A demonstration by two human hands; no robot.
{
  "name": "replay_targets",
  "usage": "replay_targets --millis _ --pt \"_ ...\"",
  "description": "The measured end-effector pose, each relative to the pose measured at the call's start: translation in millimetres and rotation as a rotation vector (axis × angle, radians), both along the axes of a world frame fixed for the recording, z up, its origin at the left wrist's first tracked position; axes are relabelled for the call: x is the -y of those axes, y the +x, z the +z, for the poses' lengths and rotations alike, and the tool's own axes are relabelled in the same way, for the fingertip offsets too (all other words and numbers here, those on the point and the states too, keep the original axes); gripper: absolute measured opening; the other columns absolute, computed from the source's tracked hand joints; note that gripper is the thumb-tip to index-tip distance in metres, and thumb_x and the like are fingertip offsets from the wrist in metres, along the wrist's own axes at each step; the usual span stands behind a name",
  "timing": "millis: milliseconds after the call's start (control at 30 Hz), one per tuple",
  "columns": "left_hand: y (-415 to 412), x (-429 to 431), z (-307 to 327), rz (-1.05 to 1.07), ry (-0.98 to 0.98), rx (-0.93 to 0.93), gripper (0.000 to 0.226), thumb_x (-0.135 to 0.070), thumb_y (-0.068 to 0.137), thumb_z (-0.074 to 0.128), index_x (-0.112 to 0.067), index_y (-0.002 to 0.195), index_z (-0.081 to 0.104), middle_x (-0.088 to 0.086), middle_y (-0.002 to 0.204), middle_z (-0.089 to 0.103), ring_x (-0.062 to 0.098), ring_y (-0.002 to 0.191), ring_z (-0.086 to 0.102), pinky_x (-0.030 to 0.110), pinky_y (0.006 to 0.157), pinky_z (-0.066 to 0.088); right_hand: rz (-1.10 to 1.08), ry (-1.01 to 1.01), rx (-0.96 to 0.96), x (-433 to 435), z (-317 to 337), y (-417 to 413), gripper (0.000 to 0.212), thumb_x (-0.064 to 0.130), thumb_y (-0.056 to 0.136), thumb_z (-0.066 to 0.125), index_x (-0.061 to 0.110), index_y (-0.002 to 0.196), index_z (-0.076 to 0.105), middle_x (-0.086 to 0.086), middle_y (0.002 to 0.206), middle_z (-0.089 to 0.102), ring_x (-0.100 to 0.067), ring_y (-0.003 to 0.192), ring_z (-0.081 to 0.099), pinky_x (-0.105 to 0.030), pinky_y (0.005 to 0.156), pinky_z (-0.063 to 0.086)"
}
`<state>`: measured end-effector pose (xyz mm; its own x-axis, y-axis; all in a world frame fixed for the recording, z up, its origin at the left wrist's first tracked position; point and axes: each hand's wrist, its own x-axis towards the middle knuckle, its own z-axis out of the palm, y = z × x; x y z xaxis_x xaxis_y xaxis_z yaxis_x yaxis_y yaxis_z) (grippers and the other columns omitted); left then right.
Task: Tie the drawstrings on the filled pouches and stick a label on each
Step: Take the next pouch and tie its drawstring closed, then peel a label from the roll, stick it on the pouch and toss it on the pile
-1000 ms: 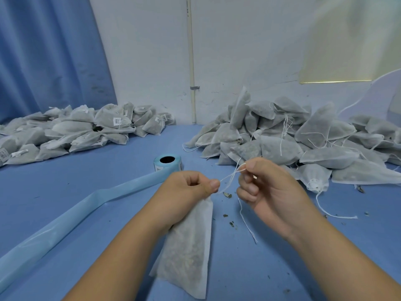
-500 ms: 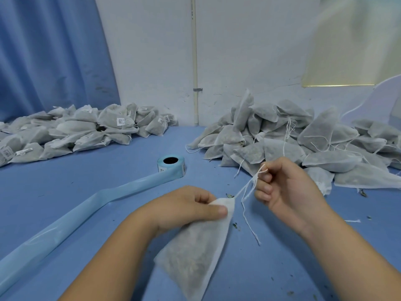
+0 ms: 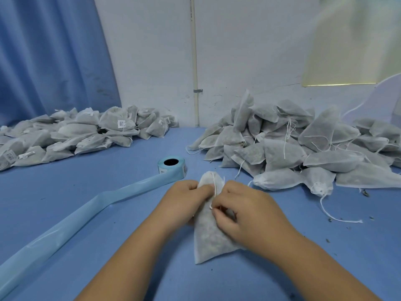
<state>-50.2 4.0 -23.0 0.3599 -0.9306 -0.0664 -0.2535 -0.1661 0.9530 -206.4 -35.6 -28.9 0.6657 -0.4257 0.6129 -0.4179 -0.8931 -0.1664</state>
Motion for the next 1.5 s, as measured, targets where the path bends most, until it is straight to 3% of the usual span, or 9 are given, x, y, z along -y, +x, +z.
replay_targets --millis 200,367,533,767,933,1067,1267,1367,1500 --pt "4 -3 2 -0.188 0.024 -0.189 0.039 -0.033 0.095 0.058 0.003 0.1 0.07 0.017 0.093 0.071 0.024 0.081 0.066 0.041 0.081 0.057 0.002 0.0 0.02 6 0 -3 0.011 0.025 0.082 0.064 0.023 0.075 0.072 0.009 0.07 0.052 -0.01 0.059 0.047 -0.033 0.05 0.045" --pt "11 -4 -1 -0.259 0.003 -0.23 0.023 -0.024 0.092 0.066 -0.004 0.095 0.076 0.016 0.095 0.073 0.024 0.087 0.069 0.037 0.081 0.057 0.083 0.153 0.095 4 1 -3 0.012 0.022 0.085 0.063 0.024 0.083 0.075 0.011 0.075 0.053 -0.004 0.068 0.047 -0.031 0.06 0.045" --pt "17 -7 -2 -0.198 0.028 -0.25 0.027 -0.023 0.071 0.072 -0.003 0.089 0.071 0.019 0.088 0.067 0.027 0.083 0.062 0.04 0.08 0.048 0.177 0.381 0.285 -5 -4 5 0.016 0.018 0.081 0.065 0.027 0.089 0.076 0.01 0.079 0.059 -0.01 0.07 0.055 -0.013 0.063 0.039" --pt "75 -3 -2 0.282 -0.025 0.385 0.03 -0.02 0.075 0.065 -0.02 0.057 0.041 -0.008 0.051 0.038 0.01 0.045 0.034 0.023 0.043 0.026 0.045 0.63 0.411 13 -17 24 0.03 0.004 0.086 0.061 0.033 0.083 0.068 0.017 0.086 0.061 -0.006 0.068 0.055 -0.012 0.063 0.04" --pt "109 3 -17 0.317 -0.02 0.486 0.027 -0.021 0.076 0.064 -0.012 0.06 0.045 -0.009 0.092 0.045 0.005 0.087 0.046 0.026 0.06 0.03 -0.066 0.572 0.057 50 -15 51 0.033 0.009 0.09 0.05 0.038 0.104 0.059 0.021 0.109 0.049 0.008 0.07 0.049 -0.007 0.069 0.035" --pt "116 9 -22 0.271 0.022 0.484 0.029 -0.022 0.073 0.062 -0.017 0.063 0.036 -0.001 0.065 0.036 0.014 0.058 0.034 0.028 0.054 0.025 -0.12 0.432 -0.206 88 5 87 0.052 0.006 0.089 0.044 0.032 0.134 0.048 0.007 0.127 0.04 -0.005 0.098 0.049 -0.025 0.091 0.04" --pt "117 4 -18 0.303 -0.013 0.527 0.025 -0.021 0.074 0.059 -0.019 0.061 0.037 -0.003 0.059 0.037 0.014 0.053 0.032 0.026 0.047 0.025 -0.055 0.317 -0.552 120 26 147 0.072 0.0 0.087 0.042 0.044 0.143 0.034 -0.005 0.134 0.032 -0.026 0.121 0.045 -0.024 0.084 0.037" --pt "120 0 -13 0.315 -0.029 0.565 0.024 -0.023 0.075 0.058 -0.019 0.062 0.038 -0.003 0.06 0.037 0.014 0.054 0.032 0.027 0.048 0.025 -0.069 0.238 -0.683 123 28 166 0.072 -0.002 0.082 0.044 0.043 0.139 0.041 -0.005 0.121 0.036 -0.031 0.107 0.051 -0.042 0.089 0.046" --pt "126 -7 -9 0.339 -0.01 0.614 0.034 -0.022 0.075 0.057 -0.019 0.059 0.027 -0.003 0.056 0.028 0.015 0.052 0.024 0.023 0.039 0.017 -0.098 0.216 -0.76 126 29 177 0.054 0.003 0.083 0.046 0.033 0.126 0.053 -0.006 0.116 0.037 -0.03 0.1 0.055 -0.041 0.086 0.047"
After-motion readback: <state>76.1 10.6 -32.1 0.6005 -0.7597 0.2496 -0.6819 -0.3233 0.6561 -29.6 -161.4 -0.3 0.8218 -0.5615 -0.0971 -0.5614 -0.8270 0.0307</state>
